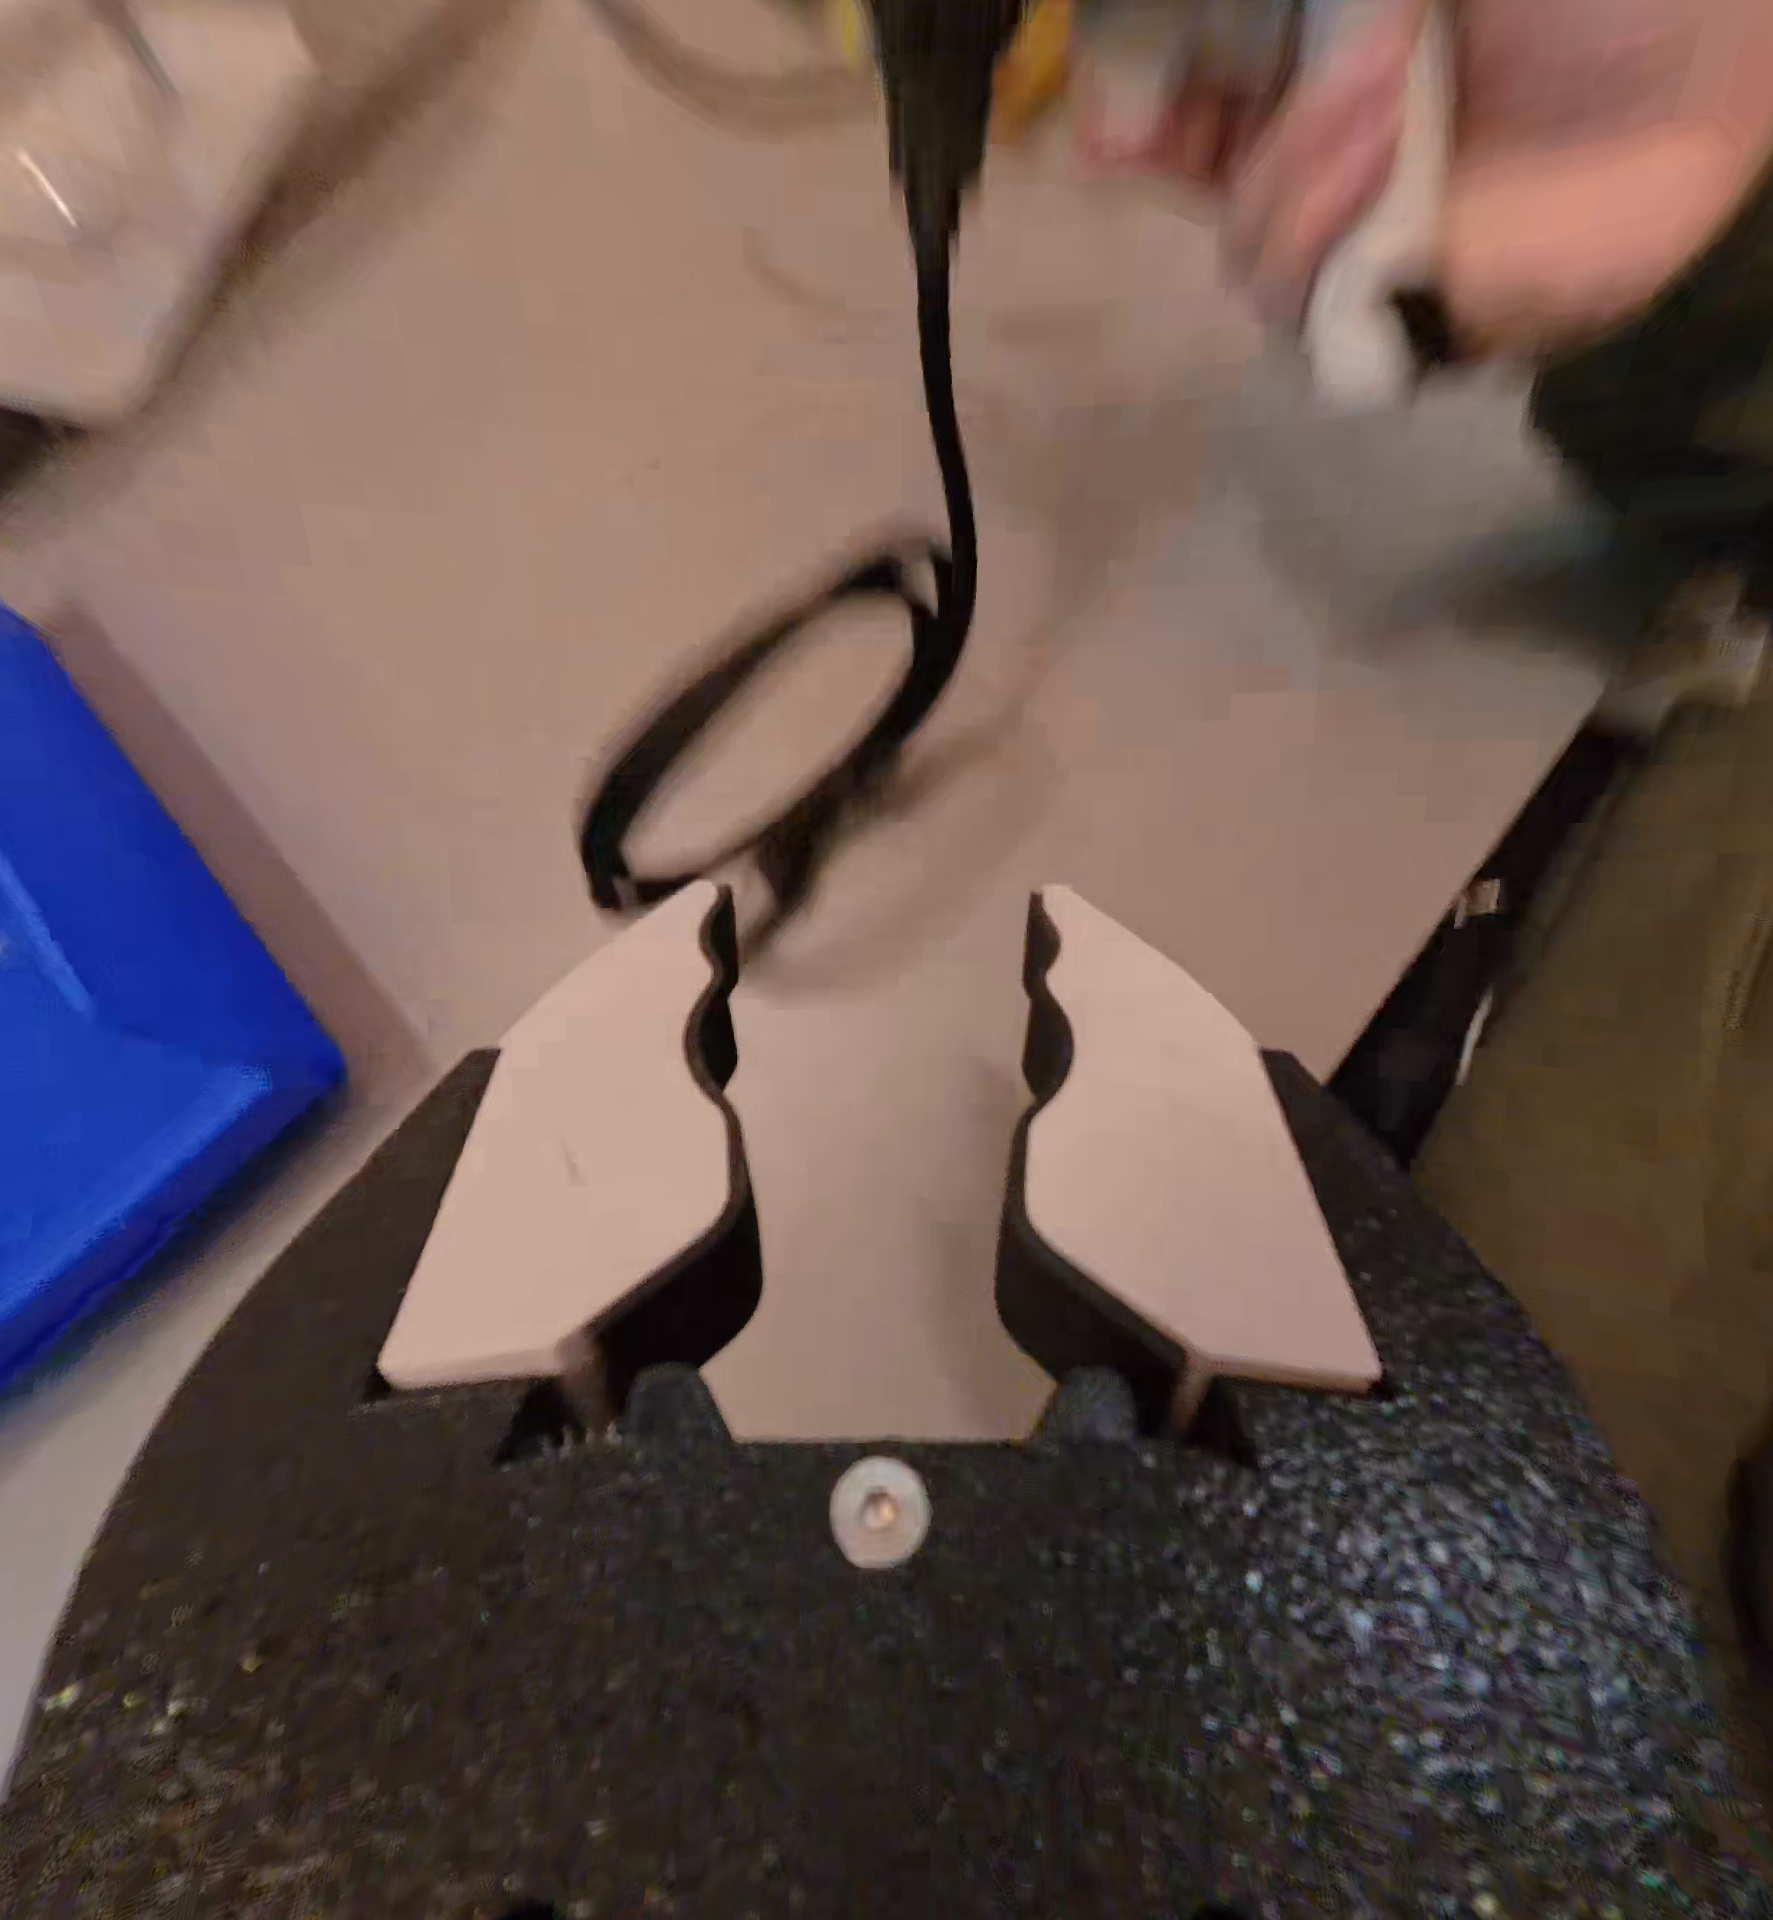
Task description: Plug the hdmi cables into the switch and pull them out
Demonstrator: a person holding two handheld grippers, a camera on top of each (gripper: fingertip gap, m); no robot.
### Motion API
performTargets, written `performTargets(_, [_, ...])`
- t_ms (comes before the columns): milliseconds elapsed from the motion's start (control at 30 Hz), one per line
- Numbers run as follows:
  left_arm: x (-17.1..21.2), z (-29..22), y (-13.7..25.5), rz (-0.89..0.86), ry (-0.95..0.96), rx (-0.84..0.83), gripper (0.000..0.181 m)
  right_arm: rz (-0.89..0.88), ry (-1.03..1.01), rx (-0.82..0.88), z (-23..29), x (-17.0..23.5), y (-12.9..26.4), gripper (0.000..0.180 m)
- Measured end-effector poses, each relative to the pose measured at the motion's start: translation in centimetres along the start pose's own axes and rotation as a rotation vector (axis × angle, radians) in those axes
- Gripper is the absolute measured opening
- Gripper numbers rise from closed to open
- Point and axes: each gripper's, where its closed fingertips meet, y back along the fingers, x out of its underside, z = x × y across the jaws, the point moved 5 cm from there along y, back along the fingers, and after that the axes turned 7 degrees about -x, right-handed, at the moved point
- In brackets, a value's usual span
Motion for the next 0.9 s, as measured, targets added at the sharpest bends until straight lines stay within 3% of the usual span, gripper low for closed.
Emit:
performTargets(33, [-1.6,-0.3,0.0,-0.115,0.018,-0.021,0.052,-0.006,0.005,0.001,0.1,0.1,0.0,0.021])
performTargets(133, [-4.6,-1.6,-2.1,-0.339,0.044,-0.088,0.052,0.004,-0.003,0.004,0.5,1.2,-0.2,0.021])
performTargets(233, [-5.1,-3.6,-5.9,-0.329,0.018,-0.114,0.052,0.044,0.01,-0.008,1.3,2.7,-0.5,0.021])
performTargets(367, [-4.6,-3.9,-9.0,-0.311,-0.05,-0.281,0.052,0.093,0.035,-0.03,2.4,4.3,-0.9,0.021])
performTargets(667, [-4.6,-4.3,-8.9,-0.395,-0.151,-0.279,0.024,0.121,0.055,-0.054,3.7,5.5,-1.1,0.021])
performTargets(767, [-4.7,-4.0,-8.5,-0.425,-0.167,-0.279,0.023,0.148,0.097,-0.079,4.1,5.5,-1.3,0.021])
performTargets(900, [-4.7,-2.2,-6.6,-0.455,-0.119,-0.153,0.022,0.383,0.305,-0.286,5.4,5.7,-2.2,0.029])
